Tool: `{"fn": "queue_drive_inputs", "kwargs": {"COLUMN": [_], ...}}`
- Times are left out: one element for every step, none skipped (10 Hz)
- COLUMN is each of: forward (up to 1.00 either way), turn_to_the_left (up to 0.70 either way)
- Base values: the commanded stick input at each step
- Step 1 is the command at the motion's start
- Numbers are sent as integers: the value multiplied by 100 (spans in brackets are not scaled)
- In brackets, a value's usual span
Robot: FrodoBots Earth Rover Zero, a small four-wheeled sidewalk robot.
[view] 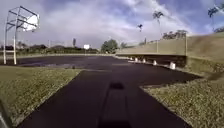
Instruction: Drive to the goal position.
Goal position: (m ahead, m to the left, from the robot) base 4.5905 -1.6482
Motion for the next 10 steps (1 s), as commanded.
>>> {"fn": "queue_drive_inputs", "kwargs": {"forward": [70,70,70,70,70,70,70,70,70,70], "turn_to_the_left": [0,0,0,0,0,0,0,0,0,0]}}
